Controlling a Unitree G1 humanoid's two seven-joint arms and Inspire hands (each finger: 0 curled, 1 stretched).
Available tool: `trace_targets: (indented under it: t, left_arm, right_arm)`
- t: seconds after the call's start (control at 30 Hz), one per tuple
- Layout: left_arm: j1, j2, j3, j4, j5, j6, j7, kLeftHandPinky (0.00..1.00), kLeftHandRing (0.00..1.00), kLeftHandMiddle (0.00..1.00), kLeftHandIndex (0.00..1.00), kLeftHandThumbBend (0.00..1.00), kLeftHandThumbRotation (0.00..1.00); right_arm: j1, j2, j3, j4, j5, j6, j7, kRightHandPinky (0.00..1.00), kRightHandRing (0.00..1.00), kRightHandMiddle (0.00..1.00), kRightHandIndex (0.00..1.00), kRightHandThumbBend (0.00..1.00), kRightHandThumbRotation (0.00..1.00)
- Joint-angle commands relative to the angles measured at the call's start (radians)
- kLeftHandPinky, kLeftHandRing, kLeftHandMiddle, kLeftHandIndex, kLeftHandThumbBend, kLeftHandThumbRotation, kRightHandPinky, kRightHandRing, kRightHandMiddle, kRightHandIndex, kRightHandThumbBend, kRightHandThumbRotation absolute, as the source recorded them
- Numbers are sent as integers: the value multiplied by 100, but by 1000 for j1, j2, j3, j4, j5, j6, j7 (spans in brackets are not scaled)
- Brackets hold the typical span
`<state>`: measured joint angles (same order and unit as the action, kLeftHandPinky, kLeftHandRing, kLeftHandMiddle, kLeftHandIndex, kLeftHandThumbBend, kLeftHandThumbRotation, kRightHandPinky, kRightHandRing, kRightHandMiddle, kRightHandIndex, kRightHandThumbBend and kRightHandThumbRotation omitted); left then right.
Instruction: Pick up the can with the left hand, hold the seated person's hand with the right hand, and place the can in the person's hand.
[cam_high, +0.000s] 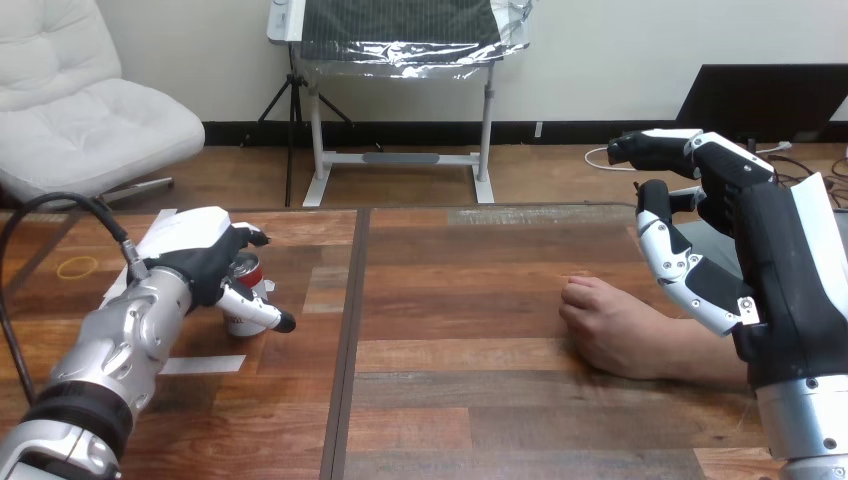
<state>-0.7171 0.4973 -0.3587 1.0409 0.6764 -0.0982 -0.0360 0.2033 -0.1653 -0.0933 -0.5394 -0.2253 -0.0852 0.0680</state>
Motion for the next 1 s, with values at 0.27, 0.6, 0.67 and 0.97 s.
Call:
trace_targets:
  t: [0.27, 0.6, 0.67, 0.97]
  left_arm:
    - [-69, 3, 27, 33, -41, 18, 38, 70, 79, 85, 82, 79, 31]
    - [-61, -8, 51, 57, -99, 22, 65, 70, 79, 83, 79, 73, 27]
    - [-59, -8, 51, 63, -107, 17, 73, 70, 78, 83, 79, 72, 25]
    - [-46, -8, 60, 68, -145, 3, 88, 66, 74, 79, 78, 71, 22]
  right_arm:
    - [-47, -24, -17, -43, 4, -9, 4, 56, 76, 74, 64, 14, 0]
    - [-45, -24, -18, -47, 5, -5, 7, 56, 76, 73, 64, 15, 0]
    - [-43, -25, -20, -50, 8, -4, 10, 56, 76, 73, 64, 15, 0]
    - [-43, -28, -28, -46, 17, -13, 18, 56, 75, 71, 62, 14, 0]
